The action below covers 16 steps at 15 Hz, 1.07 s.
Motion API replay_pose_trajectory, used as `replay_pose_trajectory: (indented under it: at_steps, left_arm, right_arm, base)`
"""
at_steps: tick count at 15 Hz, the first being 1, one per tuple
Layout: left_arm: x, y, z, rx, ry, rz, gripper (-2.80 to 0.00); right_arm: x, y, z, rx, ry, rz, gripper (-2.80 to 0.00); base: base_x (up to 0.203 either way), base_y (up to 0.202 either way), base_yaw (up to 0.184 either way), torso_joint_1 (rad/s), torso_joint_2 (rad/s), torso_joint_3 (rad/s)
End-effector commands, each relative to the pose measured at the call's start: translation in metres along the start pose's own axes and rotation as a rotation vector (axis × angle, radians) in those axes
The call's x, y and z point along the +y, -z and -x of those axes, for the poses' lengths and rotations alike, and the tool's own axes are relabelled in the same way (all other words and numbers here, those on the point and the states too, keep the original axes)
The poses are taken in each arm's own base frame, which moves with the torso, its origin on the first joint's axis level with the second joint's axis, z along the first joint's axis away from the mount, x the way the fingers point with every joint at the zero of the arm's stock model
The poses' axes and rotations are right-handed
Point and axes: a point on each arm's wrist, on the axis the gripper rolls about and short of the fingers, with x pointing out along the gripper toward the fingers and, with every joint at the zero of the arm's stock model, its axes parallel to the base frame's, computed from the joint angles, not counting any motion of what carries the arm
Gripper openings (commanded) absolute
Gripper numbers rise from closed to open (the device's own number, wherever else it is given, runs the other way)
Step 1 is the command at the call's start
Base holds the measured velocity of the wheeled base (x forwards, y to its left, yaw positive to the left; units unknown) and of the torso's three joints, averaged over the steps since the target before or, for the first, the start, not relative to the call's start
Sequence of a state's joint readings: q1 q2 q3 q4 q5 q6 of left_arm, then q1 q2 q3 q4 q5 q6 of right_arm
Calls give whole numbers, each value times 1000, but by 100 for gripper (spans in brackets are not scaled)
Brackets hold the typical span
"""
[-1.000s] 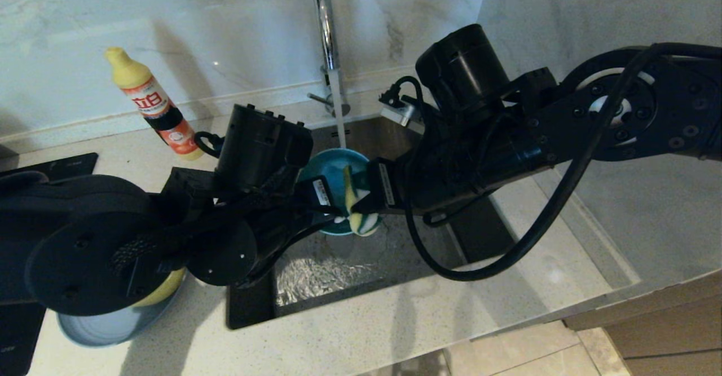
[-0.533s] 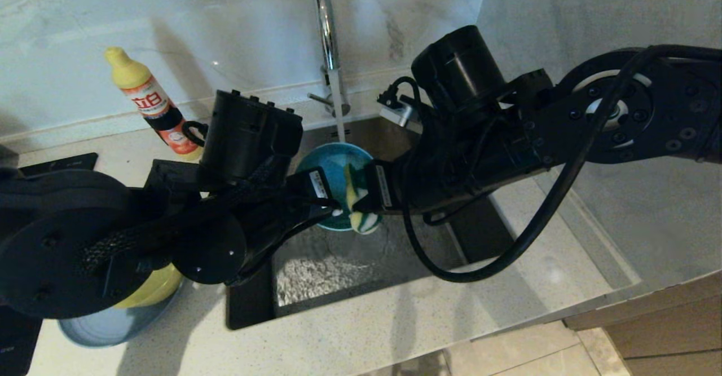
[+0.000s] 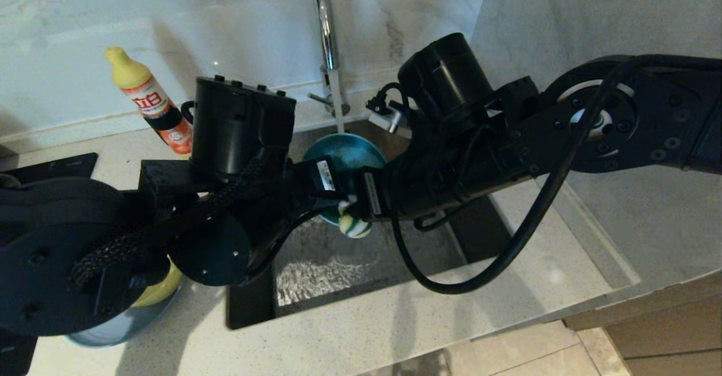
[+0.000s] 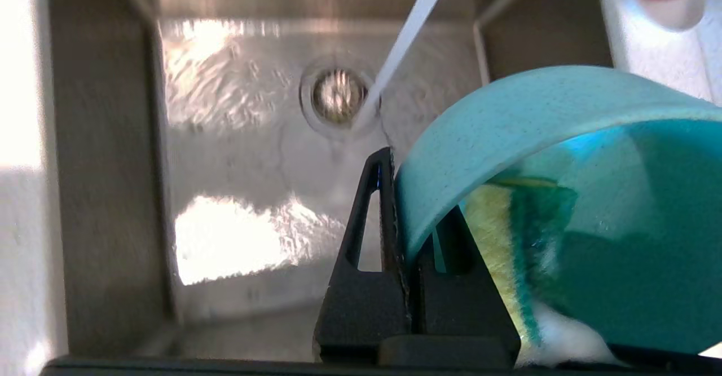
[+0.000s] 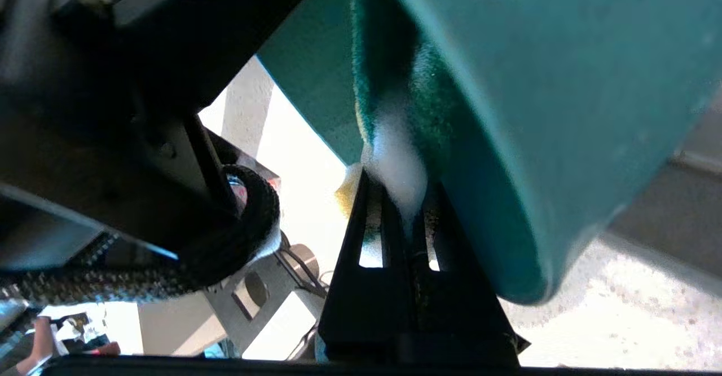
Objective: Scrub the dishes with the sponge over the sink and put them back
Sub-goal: Wipe the bowl
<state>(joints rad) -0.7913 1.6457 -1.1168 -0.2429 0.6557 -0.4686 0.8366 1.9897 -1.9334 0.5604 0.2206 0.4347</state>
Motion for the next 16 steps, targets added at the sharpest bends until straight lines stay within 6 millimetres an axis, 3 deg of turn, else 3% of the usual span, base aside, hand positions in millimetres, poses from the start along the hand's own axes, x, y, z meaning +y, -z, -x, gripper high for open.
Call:
replay_pose_trajectory:
  at_steps: [1,5,16]
  left_arm:
    - [1,2,-1,-76,13,-17,-280]
    - [6,15,-3,-133,32,-58,-280]
    - [6,13,-2,-139,32,-49,-280]
  right_arm:
    - [0,2,-2,16,-2,-7,-280]
    - [2,0,2,3,-11,-7,-280]
    - [-16,-20,37,-121,22,-32,-280]
  base:
    - [0,0,0,0,0,0]
    - [0,0,0,0,0,0]
    - [0,0,0,0,0,0]
